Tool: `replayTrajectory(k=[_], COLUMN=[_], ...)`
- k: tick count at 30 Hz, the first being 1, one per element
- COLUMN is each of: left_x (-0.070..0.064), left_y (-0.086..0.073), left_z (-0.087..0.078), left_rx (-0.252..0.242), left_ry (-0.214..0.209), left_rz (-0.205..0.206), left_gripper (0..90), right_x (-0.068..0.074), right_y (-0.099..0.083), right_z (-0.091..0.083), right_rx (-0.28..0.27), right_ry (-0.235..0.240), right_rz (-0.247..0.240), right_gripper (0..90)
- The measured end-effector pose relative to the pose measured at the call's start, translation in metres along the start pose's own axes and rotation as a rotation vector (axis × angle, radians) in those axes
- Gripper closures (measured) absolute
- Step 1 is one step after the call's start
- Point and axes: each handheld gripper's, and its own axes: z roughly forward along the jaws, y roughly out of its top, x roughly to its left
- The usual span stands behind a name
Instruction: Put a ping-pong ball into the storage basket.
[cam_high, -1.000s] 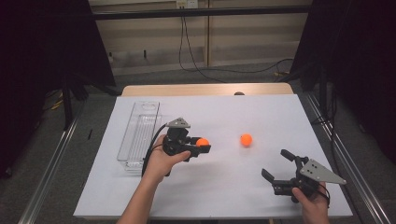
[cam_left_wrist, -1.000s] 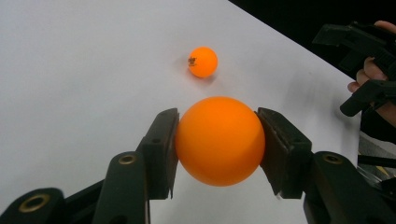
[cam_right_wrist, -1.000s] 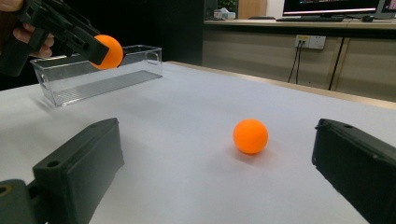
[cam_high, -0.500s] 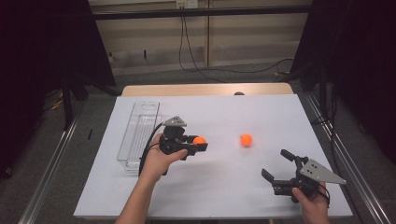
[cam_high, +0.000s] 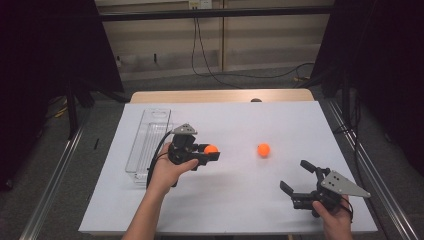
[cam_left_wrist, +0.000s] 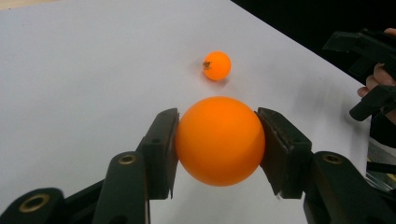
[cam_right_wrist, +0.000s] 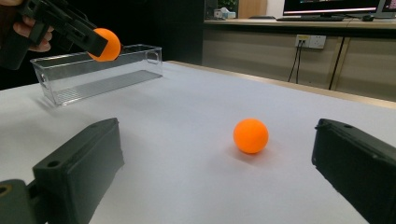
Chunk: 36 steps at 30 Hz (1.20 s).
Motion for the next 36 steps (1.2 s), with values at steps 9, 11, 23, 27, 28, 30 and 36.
replayTrajectory(k=[9, 11, 23, 27, 28, 30, 36], left_x=[0.003, 0.003, 0.007, 0.007, 0.008, 0.009, 0.011], left_y=[0.000, 0.000, 0.000, 0.000, 0.001, 0.001, 0.000], left_z=[-0.003, -0.004, -0.010, -0.012, -0.013, -0.014, -0.017], left_rx=[-0.004, -0.002, -0.013, -0.018, -0.018, -0.017, -0.026], left_ry=[0.017, 0.020, 0.033, 0.039, 0.042, 0.047, 0.058], left_rz=[-0.005, -0.006, -0.015, -0.013, -0.012, -0.010, -0.020], left_gripper=[50.7, 50.7, 50.7, 50.7, 50.7, 50.7, 50.7], right_x=[0.000, 0.000, 0.000, 0.000, 0.000, 0.000, 0.000], right_y=[0.000, 0.000, 0.000, 0.000, 0.000, 0.000, 0.000], right_z=[0.000, 0.000, 0.000, 0.000, 0.000, 0.000, 0.000], right_rx=[-0.002, -0.002, -0.001, 0.000, 0.000, 0.000, 0.000], right_ry=[0.000, 0.000, -0.001, 0.000, -0.001, -0.001, -0.001], right_rz=[0.001, 0.003, 0.003, 0.001, 0.003, 0.004, 0.001], right_gripper=[1.6, 1.6, 1.6, 1.6, 1.6, 1.6, 1.6])
